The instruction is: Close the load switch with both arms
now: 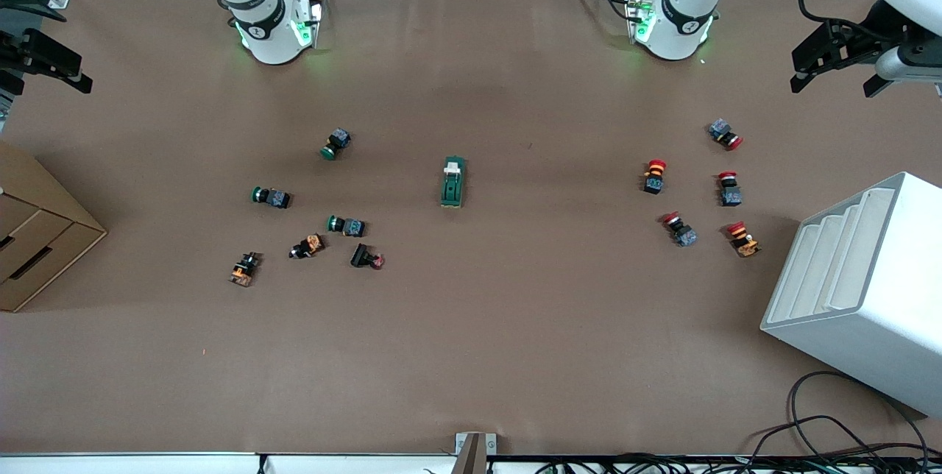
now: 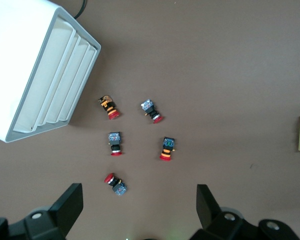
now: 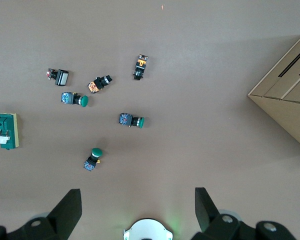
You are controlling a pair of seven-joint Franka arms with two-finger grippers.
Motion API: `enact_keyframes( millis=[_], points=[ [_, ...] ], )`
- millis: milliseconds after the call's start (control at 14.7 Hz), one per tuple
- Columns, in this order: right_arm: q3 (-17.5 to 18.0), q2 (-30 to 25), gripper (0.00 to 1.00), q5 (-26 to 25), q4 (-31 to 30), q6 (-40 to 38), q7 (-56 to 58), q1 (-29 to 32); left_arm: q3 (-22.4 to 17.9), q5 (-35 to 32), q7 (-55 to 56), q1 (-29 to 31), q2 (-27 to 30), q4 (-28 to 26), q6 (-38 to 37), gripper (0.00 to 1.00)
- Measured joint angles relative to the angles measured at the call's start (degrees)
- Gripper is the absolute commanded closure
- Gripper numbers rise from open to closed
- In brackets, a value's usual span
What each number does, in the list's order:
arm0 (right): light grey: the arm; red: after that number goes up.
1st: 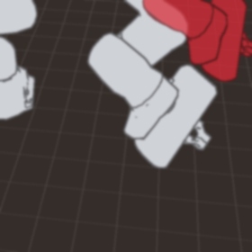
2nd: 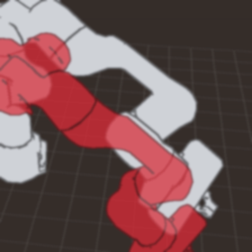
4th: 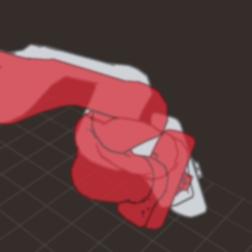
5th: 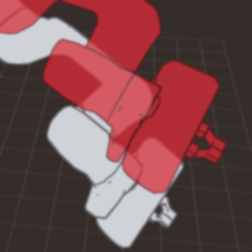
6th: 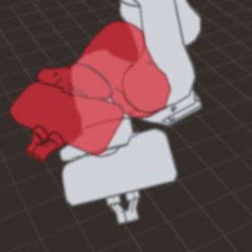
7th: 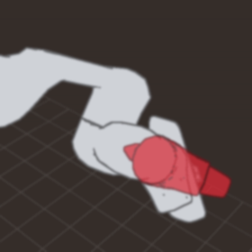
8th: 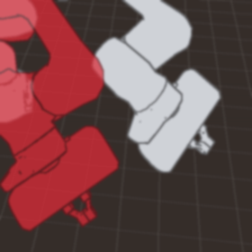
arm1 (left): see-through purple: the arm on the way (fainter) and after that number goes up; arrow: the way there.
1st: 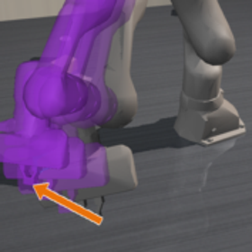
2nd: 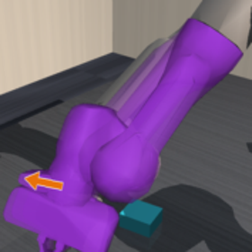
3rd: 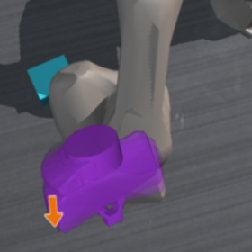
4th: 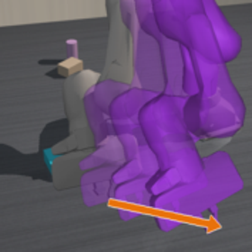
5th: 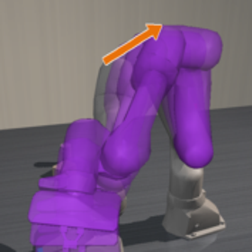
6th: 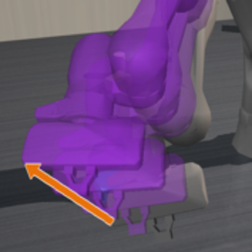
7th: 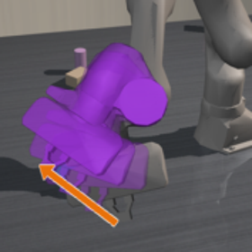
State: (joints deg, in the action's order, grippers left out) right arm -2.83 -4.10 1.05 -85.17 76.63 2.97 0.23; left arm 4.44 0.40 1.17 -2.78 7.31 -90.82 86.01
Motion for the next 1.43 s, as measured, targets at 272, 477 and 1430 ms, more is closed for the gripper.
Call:
enact_keyframes(
  millis=[272,477,1430],
  points=[
    [0.02,0.0,0.0,0.0,0.0,0.0,0.0,-0.01,7.37,0.95,8.1,-2.25,-4.82,1.49,3.82,0.0],
    [0.02,0.0,0.0,0.0,0.0,0.0,0.0,-0.01,15.63,0.48,20.88,-4.03,-10.54,1.3,10.73,0.0],
    [-0.02,0.2,0.0,-1.18,-0.05,-0.01,0.05,0.0,21.01,-29.99,91.42,-36.66,-32.79,-7.36,34.04,0.0]
  ],
)
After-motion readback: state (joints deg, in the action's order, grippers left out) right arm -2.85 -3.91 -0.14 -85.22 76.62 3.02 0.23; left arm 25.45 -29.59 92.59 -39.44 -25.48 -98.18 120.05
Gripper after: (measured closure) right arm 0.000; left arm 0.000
